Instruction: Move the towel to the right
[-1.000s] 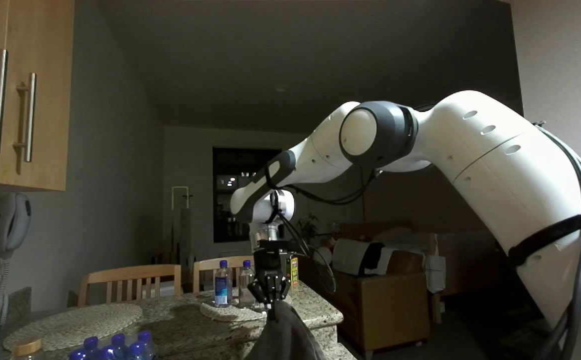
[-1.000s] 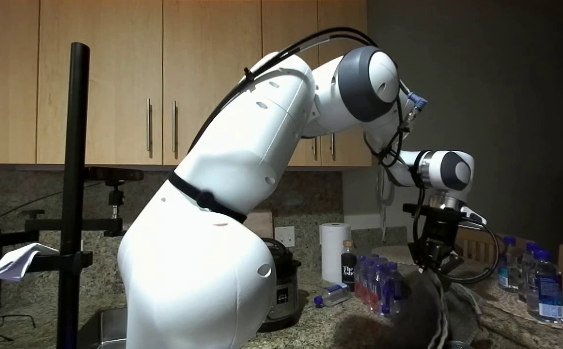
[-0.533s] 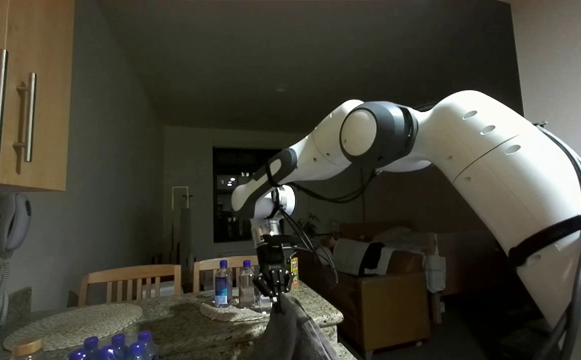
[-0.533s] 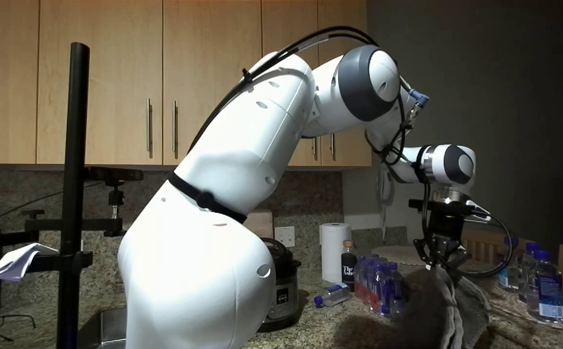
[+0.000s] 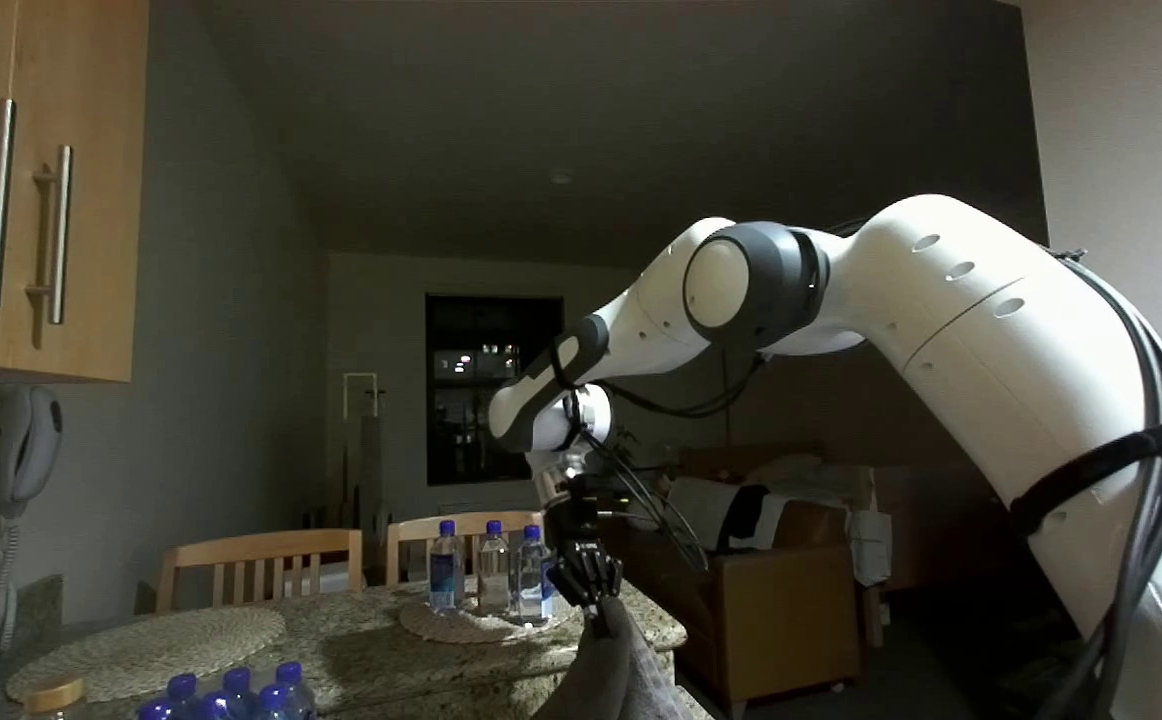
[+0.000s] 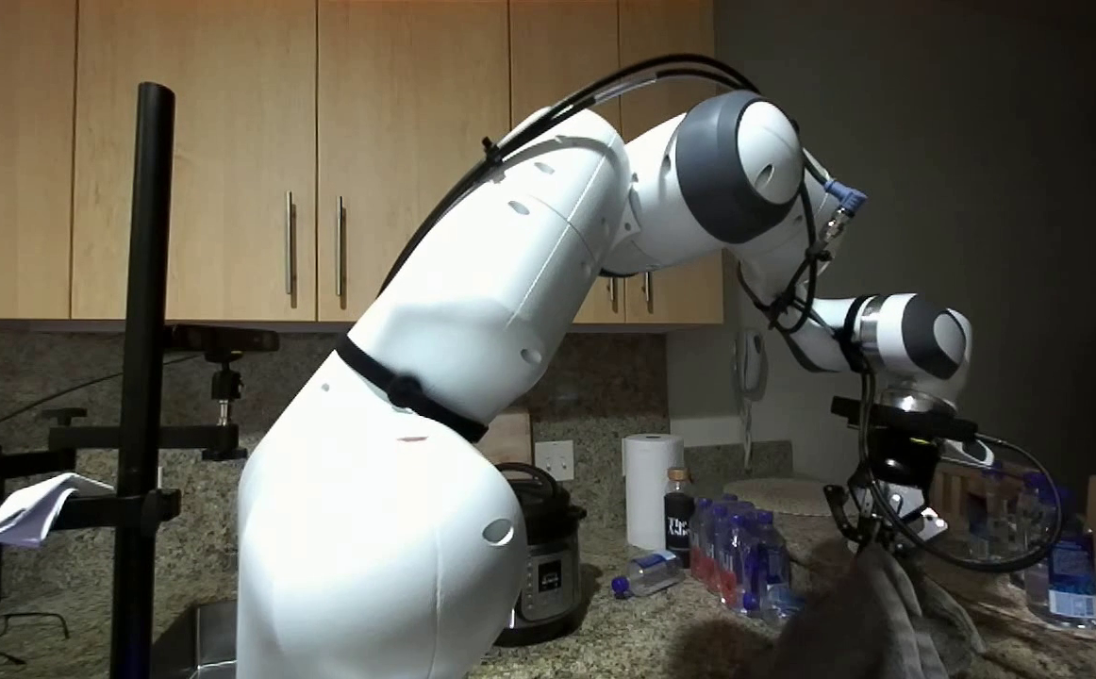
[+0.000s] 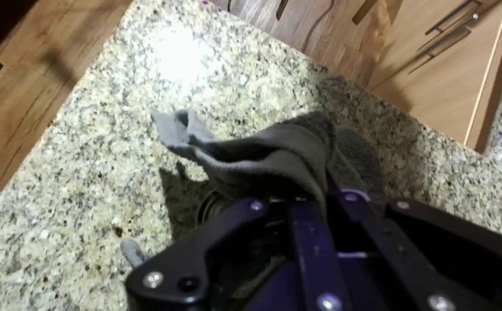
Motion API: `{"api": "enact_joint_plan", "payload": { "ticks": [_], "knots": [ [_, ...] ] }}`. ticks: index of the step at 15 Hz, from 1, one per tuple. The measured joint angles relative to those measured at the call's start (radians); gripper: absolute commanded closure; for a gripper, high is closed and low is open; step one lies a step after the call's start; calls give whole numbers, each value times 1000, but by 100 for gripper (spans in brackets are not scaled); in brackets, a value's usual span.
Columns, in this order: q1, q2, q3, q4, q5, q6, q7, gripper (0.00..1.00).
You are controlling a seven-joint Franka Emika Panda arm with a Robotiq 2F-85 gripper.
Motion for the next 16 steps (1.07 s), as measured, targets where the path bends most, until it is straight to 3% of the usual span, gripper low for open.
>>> {"api": "enact_joint_plan", "payload": {
  "ticks": [6, 16],
  "knots": [
    [-48, 56, -12, 37, -13, -72, -45, 93],
    [-103, 129, -18, 166, -13, -76, -45, 93]
  ]
}}
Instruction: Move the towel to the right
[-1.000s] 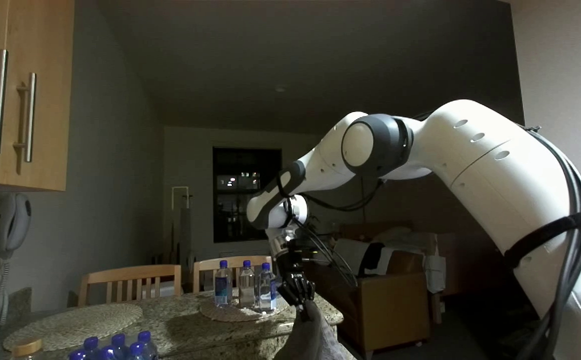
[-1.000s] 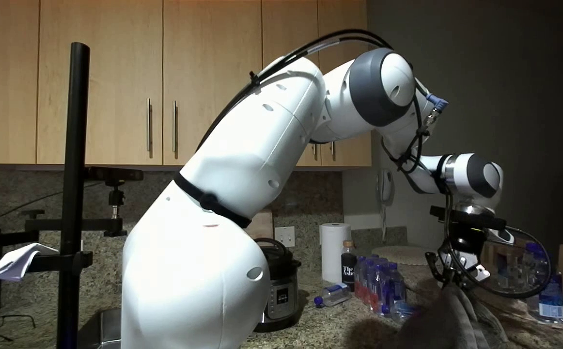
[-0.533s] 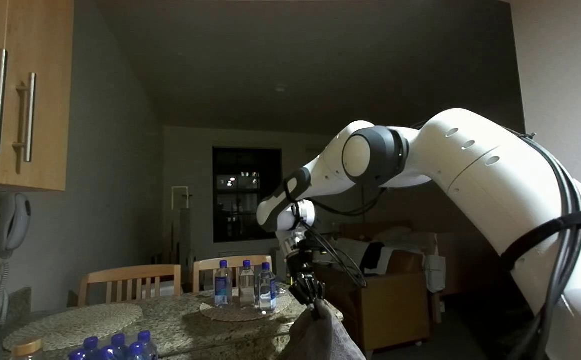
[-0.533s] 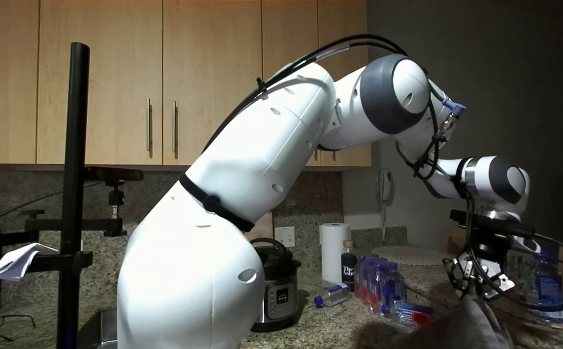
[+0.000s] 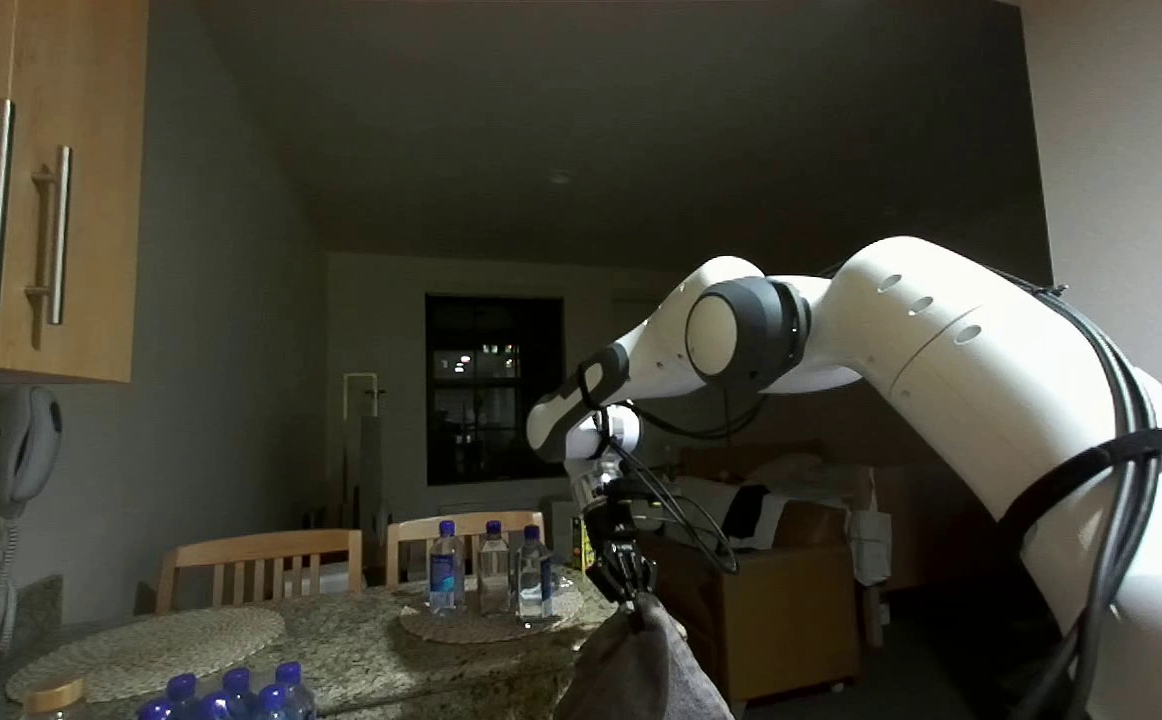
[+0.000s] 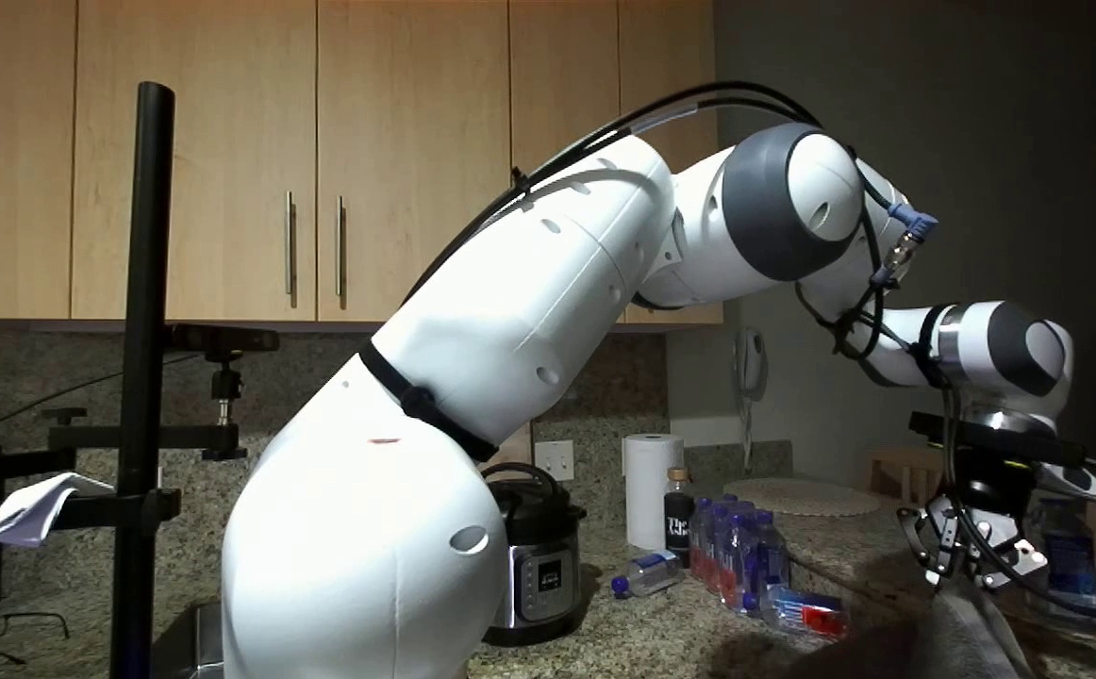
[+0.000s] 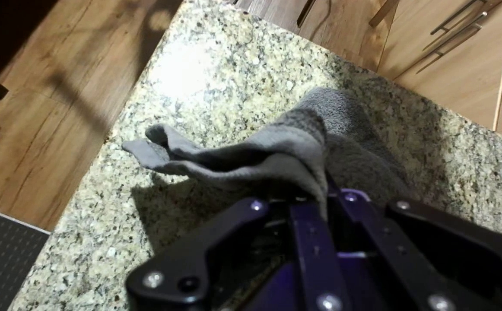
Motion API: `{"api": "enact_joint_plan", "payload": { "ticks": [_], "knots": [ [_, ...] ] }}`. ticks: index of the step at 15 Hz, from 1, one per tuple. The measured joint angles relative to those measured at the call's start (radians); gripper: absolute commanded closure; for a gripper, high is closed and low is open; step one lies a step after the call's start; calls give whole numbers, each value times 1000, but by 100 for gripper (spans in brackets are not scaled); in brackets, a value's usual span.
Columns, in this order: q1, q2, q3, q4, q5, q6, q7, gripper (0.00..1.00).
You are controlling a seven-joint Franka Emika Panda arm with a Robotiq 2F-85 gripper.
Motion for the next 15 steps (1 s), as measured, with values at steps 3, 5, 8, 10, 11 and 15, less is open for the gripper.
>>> {"api": "enact_joint_plan", "payload": {
  "ticks": [3, 5, 8, 10, 11, 15],
  "knots": [
    [-1, 55, 0, 40, 0, -1, 0, 92],
    [-1, 98, 1, 77, 0, -8, 0, 92],
    [-1, 164, 1, 155, 0, -52, 0, 92],
    [-2, 210, 0, 217, 0, -91, 0, 92],
    [-3, 231, 0, 247, 0, -111, 1, 92],
    [-11, 314, 0, 362, 0, -179, 3, 92]
  ]
}}
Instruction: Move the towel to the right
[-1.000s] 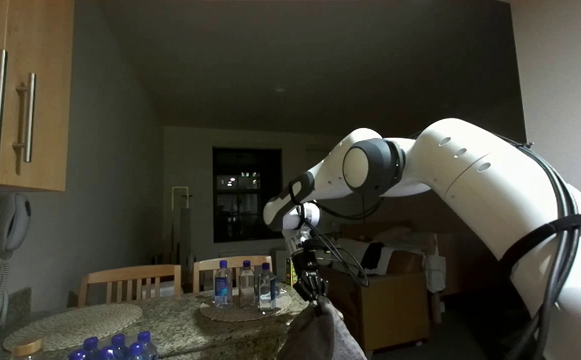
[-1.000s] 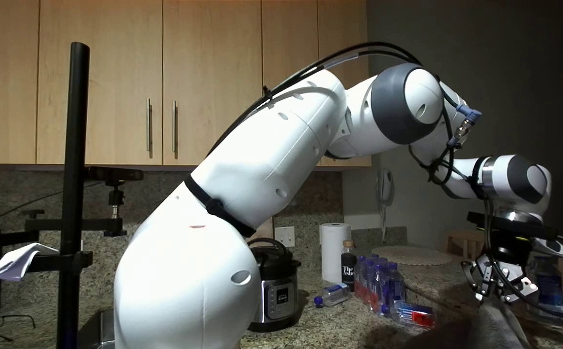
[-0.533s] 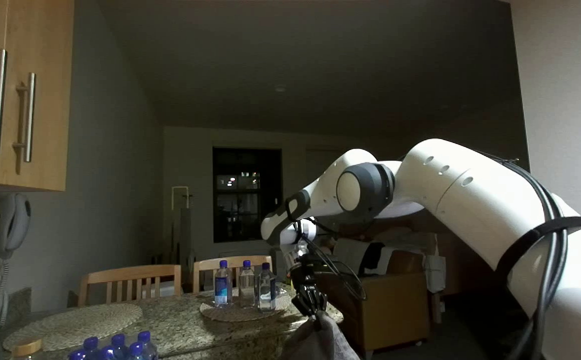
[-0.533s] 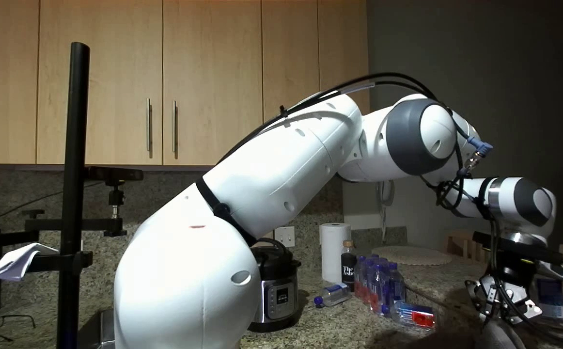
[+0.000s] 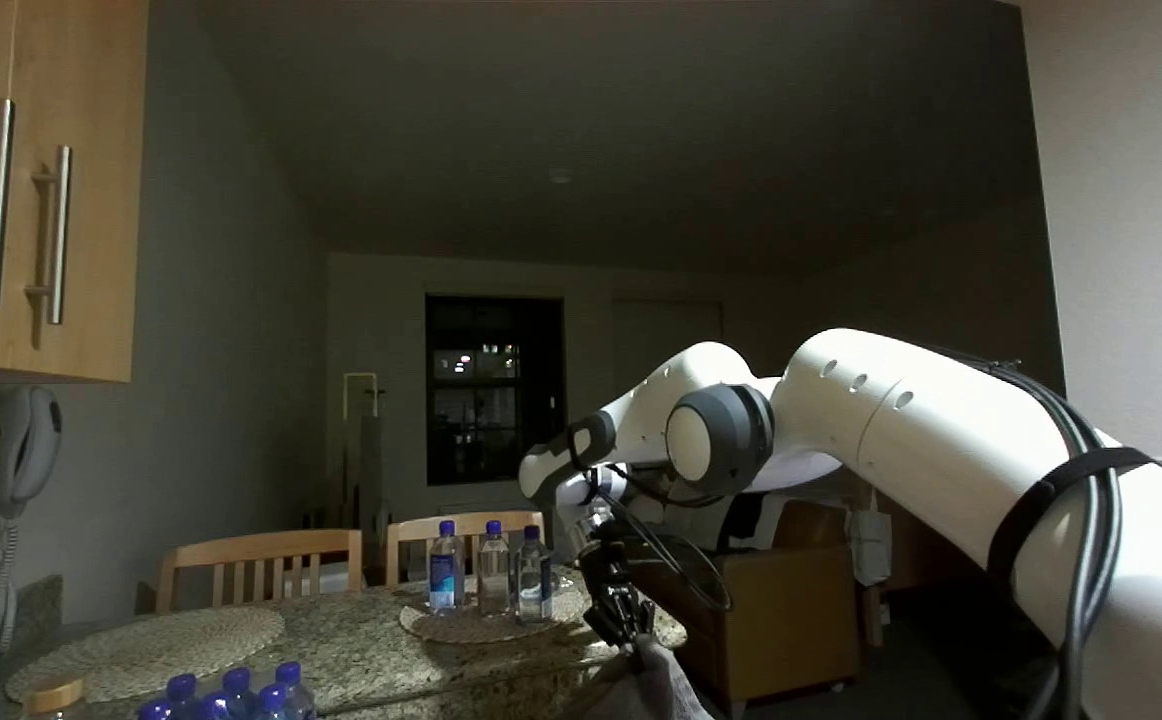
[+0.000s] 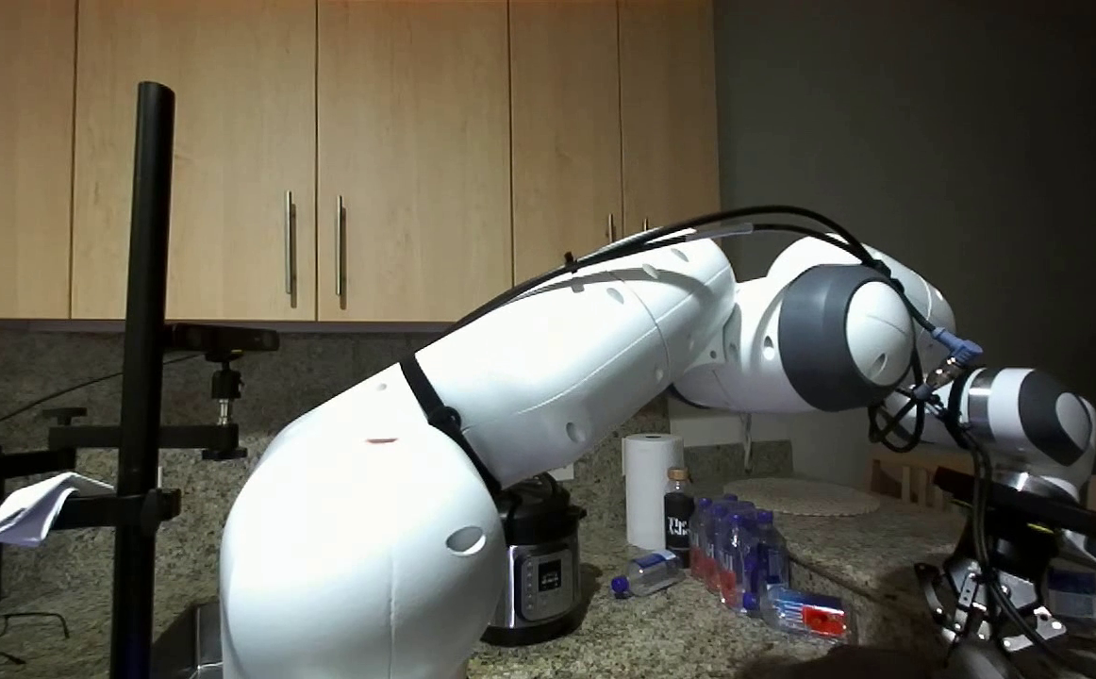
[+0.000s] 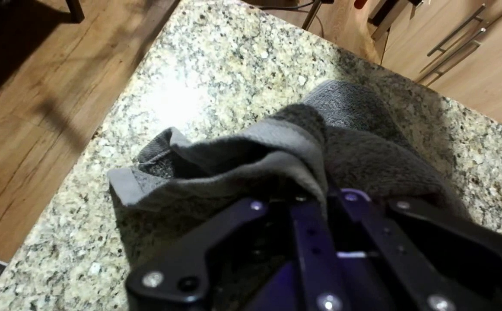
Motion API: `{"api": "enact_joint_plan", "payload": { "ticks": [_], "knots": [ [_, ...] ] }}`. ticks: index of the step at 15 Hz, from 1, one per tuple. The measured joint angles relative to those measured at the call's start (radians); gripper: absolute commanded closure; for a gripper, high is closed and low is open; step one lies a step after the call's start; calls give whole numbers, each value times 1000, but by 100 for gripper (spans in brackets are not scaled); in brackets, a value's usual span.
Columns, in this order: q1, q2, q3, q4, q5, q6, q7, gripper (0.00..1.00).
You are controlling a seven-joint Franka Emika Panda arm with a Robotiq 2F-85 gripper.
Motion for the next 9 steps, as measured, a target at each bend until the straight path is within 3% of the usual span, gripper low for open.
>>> {"api": "enact_joint_plan", "payload": {
  "ticks": [3, 4, 6, 9],
  "knots": [
    [-3, 55, -2, 77, 0, -44, 4, 92],
    [-3, 72, -4, 100, 0, -56, 5, 67],
    [-3, 101, -7, 139, 0, -77, 6, 60],
    [-3, 133, -14, 183, 0, -93, 7, 40]
  ]
}}
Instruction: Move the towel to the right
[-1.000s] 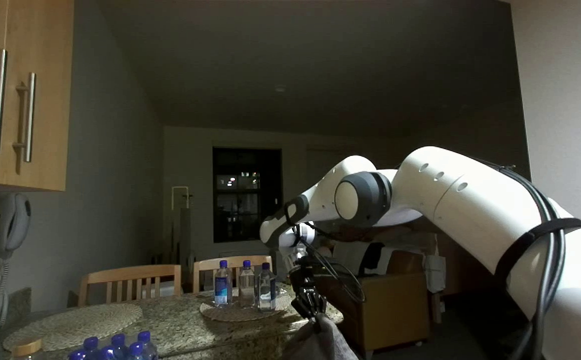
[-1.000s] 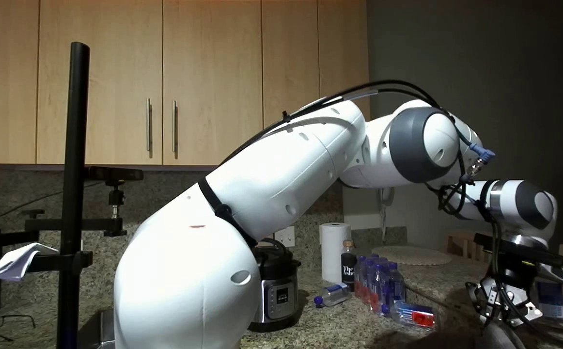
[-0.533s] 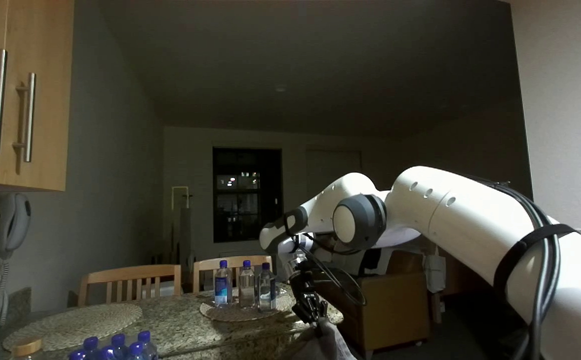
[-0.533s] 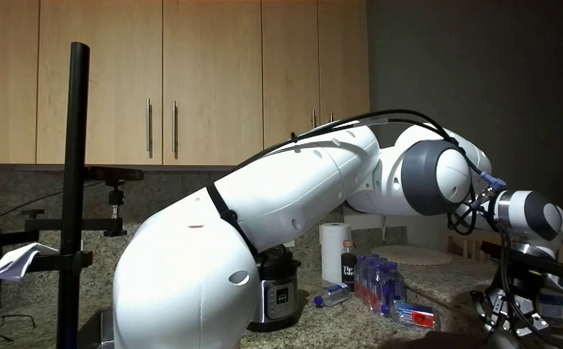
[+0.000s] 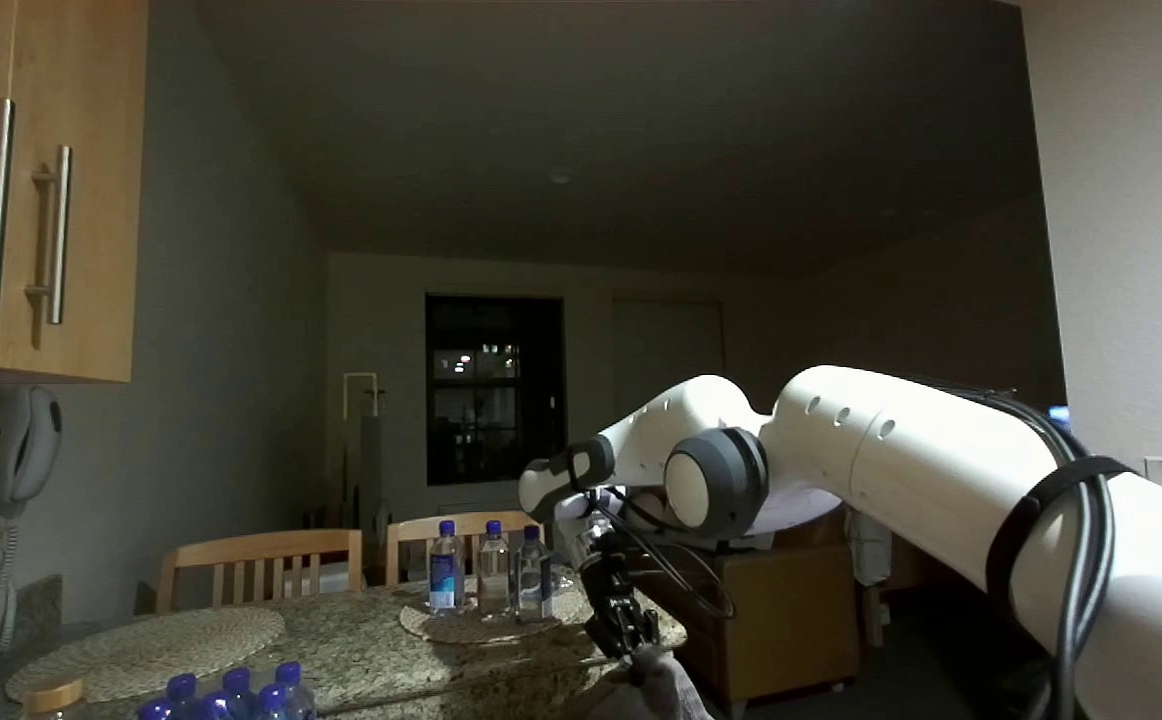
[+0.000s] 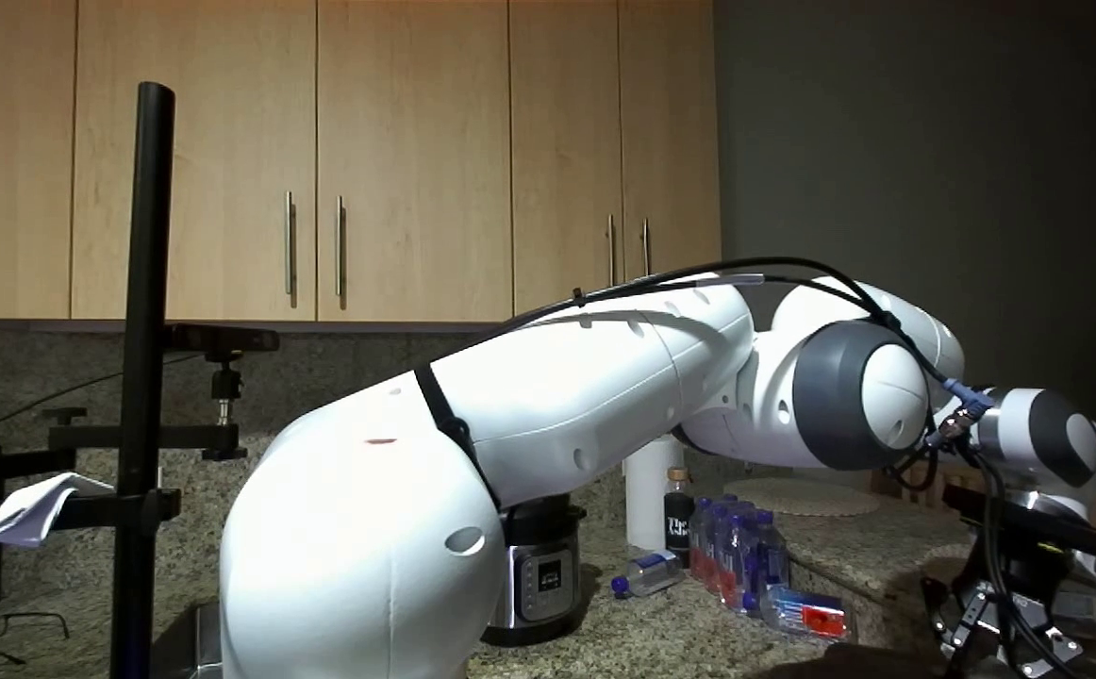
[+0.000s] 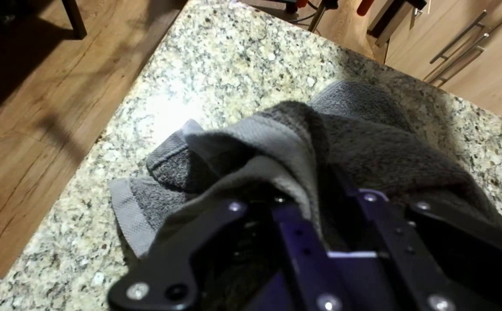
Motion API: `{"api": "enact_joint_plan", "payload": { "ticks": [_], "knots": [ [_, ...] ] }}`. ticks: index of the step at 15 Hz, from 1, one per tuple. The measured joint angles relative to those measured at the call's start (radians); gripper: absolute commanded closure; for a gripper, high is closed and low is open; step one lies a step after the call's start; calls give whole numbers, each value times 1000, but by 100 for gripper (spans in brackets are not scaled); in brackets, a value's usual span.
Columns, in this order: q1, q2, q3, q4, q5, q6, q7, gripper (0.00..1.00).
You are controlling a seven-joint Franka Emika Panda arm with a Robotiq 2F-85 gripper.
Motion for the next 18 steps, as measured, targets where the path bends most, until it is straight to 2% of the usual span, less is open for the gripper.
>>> {"api": "enact_joint_plan", "payload": {
  "ticks": [5, 7, 18],
  "knots": [
    [1, 29, -7, 66, 1, -2, 4, 8],
    [1, 37, -7, 99, 3, -2, 12, 0],
    [5, 47, -6, 217, 6, 4, 37, 0]
  ]
}}
